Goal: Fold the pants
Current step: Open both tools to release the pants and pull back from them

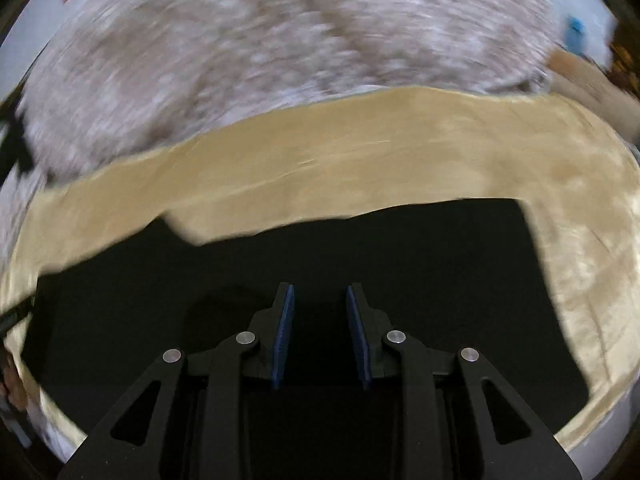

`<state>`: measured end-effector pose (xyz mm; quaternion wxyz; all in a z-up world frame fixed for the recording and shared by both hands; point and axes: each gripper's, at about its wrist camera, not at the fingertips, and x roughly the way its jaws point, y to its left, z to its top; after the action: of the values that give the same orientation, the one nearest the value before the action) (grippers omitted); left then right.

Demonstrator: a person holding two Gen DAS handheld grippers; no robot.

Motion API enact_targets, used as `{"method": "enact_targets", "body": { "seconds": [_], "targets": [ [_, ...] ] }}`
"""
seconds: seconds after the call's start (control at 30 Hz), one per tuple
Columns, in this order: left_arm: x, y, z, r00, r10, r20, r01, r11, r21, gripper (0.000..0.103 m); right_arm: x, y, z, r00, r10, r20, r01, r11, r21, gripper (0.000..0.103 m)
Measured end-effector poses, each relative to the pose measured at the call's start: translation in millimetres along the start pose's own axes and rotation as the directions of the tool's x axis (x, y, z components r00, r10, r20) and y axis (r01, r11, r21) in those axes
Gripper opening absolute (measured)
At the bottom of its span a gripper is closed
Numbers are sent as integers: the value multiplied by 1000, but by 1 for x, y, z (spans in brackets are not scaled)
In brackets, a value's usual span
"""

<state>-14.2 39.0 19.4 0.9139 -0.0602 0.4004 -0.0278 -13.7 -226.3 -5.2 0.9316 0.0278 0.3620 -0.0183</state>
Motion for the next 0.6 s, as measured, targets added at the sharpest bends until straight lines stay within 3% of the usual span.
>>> {"method": "enact_targets", "body": {
  "seconds": [0.1,0.2,0.23,0.27,0.37,0.47,0.6],
  "targets": [
    [-12,-19,-19,999,-40,24,39,998,43,33,-2,41,-16,1000,29,-2,-29,993,-115,28],
    [-20,-26,-41,998,-55,18,54,997,59,38,-6,60,-36,998,63,-9,-64,989,-135,30],
    [-19,-25,-47,999,-54,4,54,997,59,38,-5,63,-44,998,65,-23,-68,989,-129,42],
    [-18,-24,-53,999,-44,-3,44,997,56,39,-7,64,-50,998,65,-23,-68,990,-124,45],
    [-29,-24,-65,999,-27,23,25,997,71,41,-21,69,-66,999,34,9,-33,991,-132,47],
    [-36,-15,-80,999,-33,32,32,999,25,43,-31,70,-79,998,57,26,-54,993,-104,48],
    [-44,-14,-93,997,-30,70,27,999,33,46,-29,75,-98,998,45,33,-40,992,-120,57]
  ]
}}
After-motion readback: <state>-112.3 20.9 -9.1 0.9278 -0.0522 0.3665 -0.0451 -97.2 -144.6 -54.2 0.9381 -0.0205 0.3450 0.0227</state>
